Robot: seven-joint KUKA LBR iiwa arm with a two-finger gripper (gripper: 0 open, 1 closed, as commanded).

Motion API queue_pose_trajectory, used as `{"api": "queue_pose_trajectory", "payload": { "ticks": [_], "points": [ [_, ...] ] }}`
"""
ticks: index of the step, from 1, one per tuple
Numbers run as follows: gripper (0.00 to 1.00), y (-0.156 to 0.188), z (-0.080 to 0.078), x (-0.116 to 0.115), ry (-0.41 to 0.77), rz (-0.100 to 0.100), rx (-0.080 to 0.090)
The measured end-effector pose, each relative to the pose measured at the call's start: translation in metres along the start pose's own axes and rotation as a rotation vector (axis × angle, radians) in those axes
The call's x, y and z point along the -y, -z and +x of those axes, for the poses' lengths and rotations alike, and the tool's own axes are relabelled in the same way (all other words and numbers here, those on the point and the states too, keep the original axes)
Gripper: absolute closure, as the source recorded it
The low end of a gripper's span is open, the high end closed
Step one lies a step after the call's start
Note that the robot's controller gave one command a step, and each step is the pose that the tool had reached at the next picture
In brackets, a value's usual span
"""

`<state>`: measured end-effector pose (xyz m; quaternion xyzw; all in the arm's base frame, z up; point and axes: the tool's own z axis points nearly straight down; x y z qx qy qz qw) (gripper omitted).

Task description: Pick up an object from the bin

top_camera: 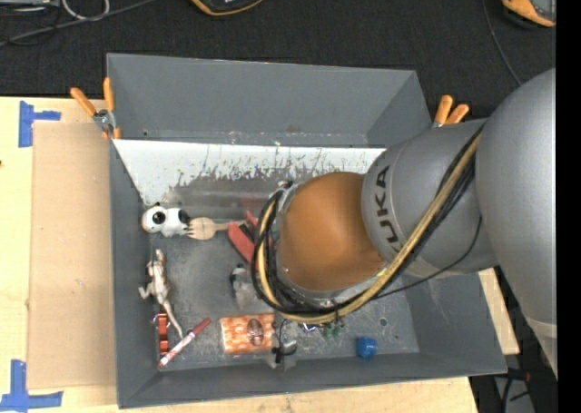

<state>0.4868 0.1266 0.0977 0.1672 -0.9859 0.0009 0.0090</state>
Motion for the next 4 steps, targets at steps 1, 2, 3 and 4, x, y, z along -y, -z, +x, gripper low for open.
{"api": "queue_pose_trajectory", "payload": {
  "ticks": [1, 2, 3, 4],
  "points": [
    [0.0, -0.022, -0.004, 0.021, -0.069, -0.001, 0.011],
    [1.0, -0.029, 0.0, 0.017, -0.115, -0.003, 0.001],
    [1.0, -0.029, 0.0, 0.017, -0.116, -0.003, 0.001],
    [1.0, 0.004, 0.003, 0.017, -0.117, -0.003, -0.005]
  ]
}}
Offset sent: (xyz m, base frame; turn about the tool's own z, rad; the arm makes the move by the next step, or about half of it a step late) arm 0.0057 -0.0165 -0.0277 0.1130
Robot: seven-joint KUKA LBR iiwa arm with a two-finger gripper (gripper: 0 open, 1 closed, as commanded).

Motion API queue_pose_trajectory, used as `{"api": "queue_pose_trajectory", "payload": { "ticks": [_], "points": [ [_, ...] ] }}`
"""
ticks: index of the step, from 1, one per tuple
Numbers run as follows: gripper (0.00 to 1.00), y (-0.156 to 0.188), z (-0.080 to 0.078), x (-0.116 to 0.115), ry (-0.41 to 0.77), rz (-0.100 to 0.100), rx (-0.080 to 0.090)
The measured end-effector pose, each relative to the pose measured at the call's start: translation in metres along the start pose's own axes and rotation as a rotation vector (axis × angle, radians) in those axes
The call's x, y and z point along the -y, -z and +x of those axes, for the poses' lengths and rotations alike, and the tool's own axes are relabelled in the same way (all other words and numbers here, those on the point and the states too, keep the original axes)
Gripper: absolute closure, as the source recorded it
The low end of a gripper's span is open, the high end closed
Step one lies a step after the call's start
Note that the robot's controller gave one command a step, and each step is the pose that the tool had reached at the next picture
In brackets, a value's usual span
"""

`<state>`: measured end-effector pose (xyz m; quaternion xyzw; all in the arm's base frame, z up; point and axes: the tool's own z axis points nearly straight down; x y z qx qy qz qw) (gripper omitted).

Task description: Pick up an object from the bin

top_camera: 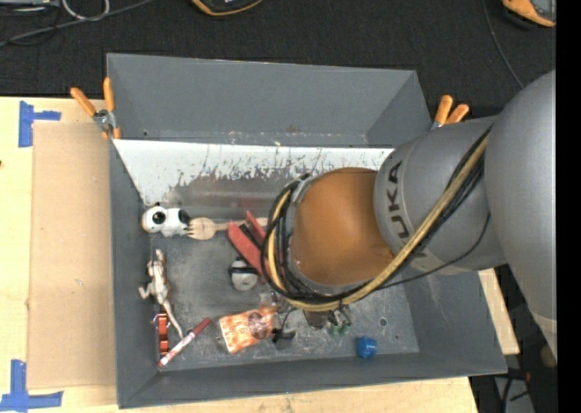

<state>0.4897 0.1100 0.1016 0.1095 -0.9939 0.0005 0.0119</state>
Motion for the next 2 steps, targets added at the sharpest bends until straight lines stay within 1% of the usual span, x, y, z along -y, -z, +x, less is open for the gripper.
{"api": "queue_pose_trajectory", "payload": {
  "ticks": [1, 2],
  "points": [
    [1.0, 0.037, 0.002, -0.001, -0.001, 0.0, -0.004],
    [1.0, 0.08, 0.002, -0.001, -0.001, 0.0, 0.0]
  ]
}}
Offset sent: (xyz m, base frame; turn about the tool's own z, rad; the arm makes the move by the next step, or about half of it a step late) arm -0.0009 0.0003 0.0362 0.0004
